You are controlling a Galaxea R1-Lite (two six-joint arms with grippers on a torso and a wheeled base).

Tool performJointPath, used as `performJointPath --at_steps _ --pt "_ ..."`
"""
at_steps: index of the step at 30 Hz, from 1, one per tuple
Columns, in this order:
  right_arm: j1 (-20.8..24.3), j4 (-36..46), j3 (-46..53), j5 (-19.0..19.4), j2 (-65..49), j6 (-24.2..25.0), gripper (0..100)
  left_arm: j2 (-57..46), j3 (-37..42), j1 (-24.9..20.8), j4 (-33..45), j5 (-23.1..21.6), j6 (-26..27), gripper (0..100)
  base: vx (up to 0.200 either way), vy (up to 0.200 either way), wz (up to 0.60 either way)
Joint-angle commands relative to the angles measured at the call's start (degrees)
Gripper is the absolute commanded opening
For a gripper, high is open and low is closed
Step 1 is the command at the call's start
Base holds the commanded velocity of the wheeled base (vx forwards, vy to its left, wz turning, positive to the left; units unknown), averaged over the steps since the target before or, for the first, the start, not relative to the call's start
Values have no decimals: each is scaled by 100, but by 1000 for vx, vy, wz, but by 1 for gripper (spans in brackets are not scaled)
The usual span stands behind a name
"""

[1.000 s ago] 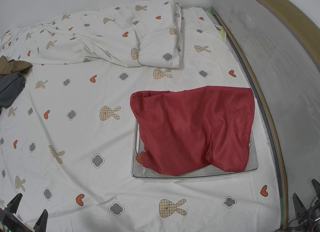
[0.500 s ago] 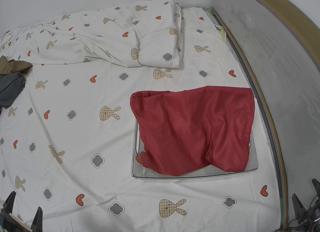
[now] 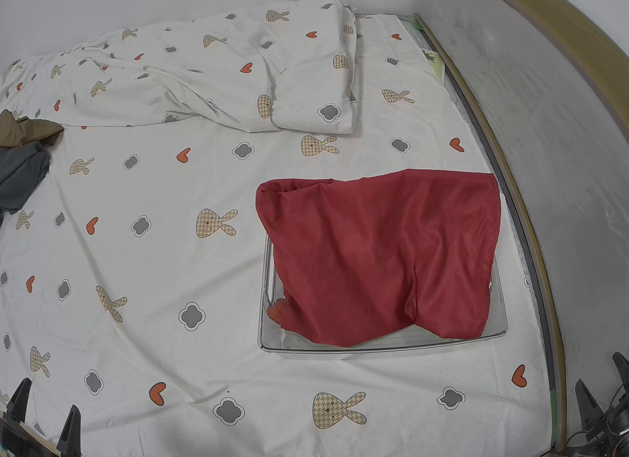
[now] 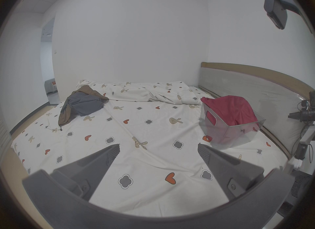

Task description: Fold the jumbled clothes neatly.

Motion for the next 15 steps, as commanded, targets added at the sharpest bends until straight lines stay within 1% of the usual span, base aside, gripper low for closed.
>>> performJointPath --at_steps 1,8,10,15 --pt "-11 6 -7 3 27 -4 100 -66 101 1 -7 9 -15 100 0 0 0" --pt "24 14 -7 12 1 -48 100 -74 101 1 -7 9 -7 100 0 0 0" --pt "156 23 -7 21 27 -39 100 -74 101 1 -7 9 -7 100 0 0 0" --pt "244 -3 1 38 18 -22 100 -66 101 1 -7 9 -7 100 0 0 0"
